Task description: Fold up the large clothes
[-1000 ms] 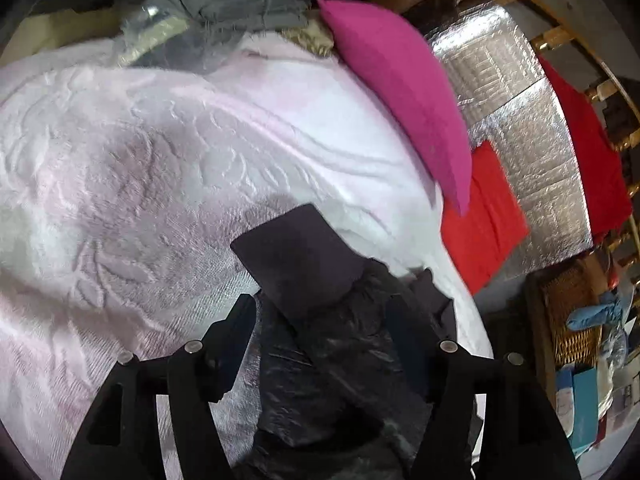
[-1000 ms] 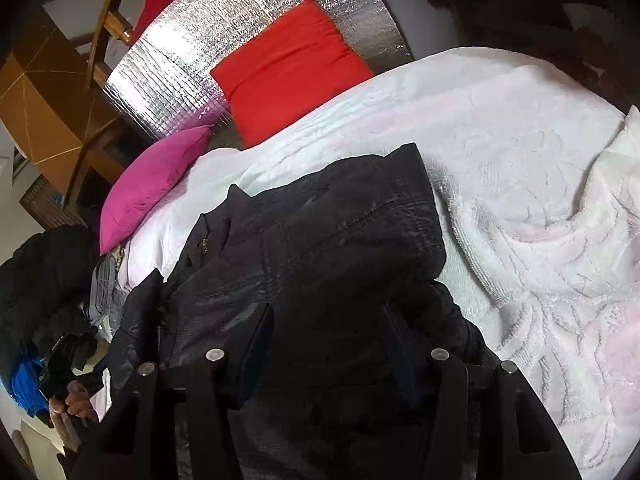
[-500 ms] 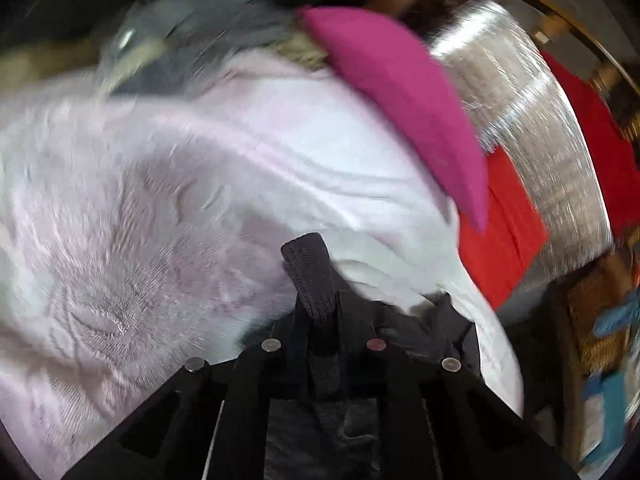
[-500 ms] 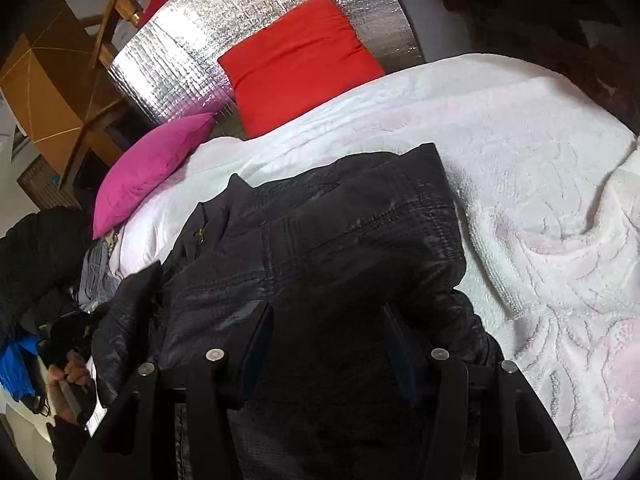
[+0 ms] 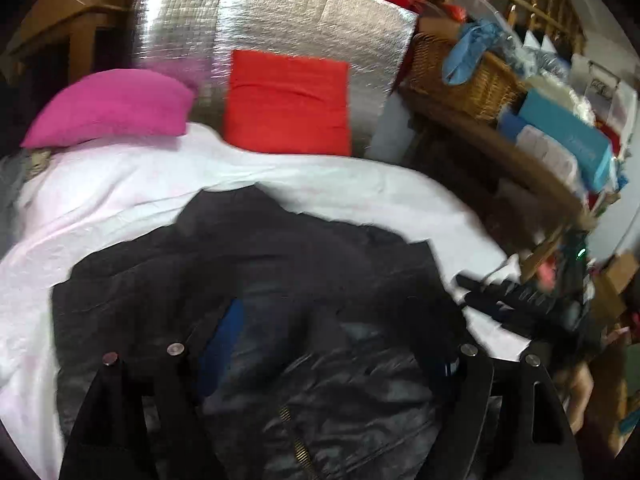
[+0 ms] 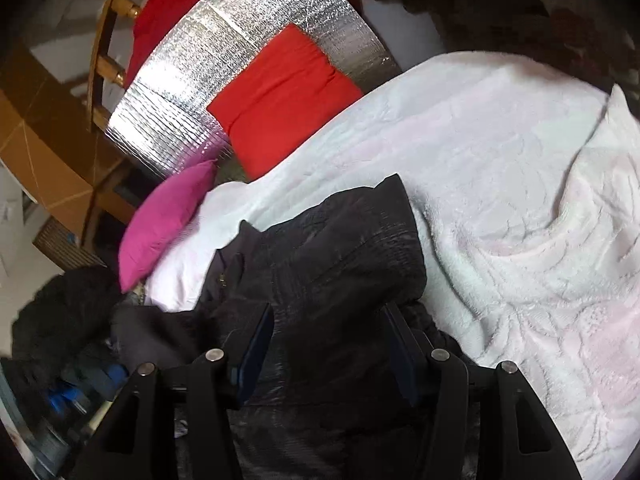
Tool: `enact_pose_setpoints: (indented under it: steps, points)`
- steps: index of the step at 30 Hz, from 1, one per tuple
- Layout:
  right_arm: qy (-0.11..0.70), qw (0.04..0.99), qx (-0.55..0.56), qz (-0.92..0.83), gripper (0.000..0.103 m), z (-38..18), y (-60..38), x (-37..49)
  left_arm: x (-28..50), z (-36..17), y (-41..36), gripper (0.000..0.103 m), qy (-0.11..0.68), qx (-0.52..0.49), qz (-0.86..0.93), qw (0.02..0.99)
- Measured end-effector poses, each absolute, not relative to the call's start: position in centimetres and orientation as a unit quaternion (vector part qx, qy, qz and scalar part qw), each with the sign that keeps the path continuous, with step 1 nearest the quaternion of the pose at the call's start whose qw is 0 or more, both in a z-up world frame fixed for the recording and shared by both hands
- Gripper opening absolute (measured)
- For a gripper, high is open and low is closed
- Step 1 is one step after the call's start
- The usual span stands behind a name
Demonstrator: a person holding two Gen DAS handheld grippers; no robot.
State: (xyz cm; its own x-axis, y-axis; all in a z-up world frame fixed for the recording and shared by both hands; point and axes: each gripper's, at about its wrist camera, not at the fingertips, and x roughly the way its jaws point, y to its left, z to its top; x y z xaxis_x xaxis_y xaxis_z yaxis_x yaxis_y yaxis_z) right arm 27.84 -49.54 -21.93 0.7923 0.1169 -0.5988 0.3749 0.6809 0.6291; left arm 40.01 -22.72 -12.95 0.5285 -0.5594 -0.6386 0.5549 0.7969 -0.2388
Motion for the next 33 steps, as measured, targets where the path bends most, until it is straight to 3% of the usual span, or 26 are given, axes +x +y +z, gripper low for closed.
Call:
enact_pose_setpoints:
  steps: [1, 5, 13, 16, 17, 19, 24, 30, 31, 32, 33]
  points:
    - [0.311, 0.86, 0.398, -0.071, 0.069, -21.9, -49.6, 27.8, 39.9, -12.7, -21.5, 0.082, 0.365, -0.017, -0.31, 0.878]
    - [0.313, 0.853, 0.415, -0.036, 0.07, -21.9, -48.9, 28.5, 40.7, -13.3, -14.1, 0.085, 0.347, -0.092, -0.205, 0.911]
    - [0.339, 0.839, 0.424, 0.035, 0.07, -22.6, -44.9, 31.7, 44.9, -20.2, -9.7, 0.085, 0.472, -0.088, -0.033, 0.877]
    - [0.336, 0.869, 0.362, 0.032, 0.072, -21.1, -42.7, 32.7, 45.6, -21.8, -10.2, 0.085, 0.501, -0.064, -0.024, 0.863]
    - [0.34, 0.879, 0.333, 0.034, 0.081, -20.6, -41.7, 33.1, 46.0, -22.1, -10.4, 0.085, 0.506, -0.049, -0.02, 0.861]
    - [0.358, 0.897, 0.254, 0.04, 0.085, -19.9, -39.4, 33.8, 46.6, -22.4, -10.8, 0.085, 0.512, -0.043, -0.023, 0.858]
    - [0.397, 0.911, 0.109, 0.016, 0.085, -21.5, -34.5, 35.3, 47.3, -22.6, -10.9, 0.085, 0.511, -0.04, -0.038, 0.858]
    - [0.369, 0.923, 0.075, -0.08, 0.085, -23.3, -33.8, 36.6, 47.6, -23.7, -10.9, 0.085, 0.51, -0.011, -0.045, 0.859]
    - [0.361, 0.925, 0.082, -0.092, 0.076, -23.3, -34.0, 36.6, 47.6, -23.8, -10.9, 0.085, 0.51, -0.008, -0.046, 0.859]
    - [0.351, 0.927, 0.093, -0.096, 0.047, -23.2, -34.2, 36.6, 47.6, -24.1, -10.9, 0.085, 0.51, -0.007, -0.047, 0.859]
    - [0.344, 0.929, 0.103, -0.094, 0.029, -23.0, -34.6, 36.4, 47.6, -24.2, -10.9, 0.085, 0.51, -0.006, -0.048, 0.859]
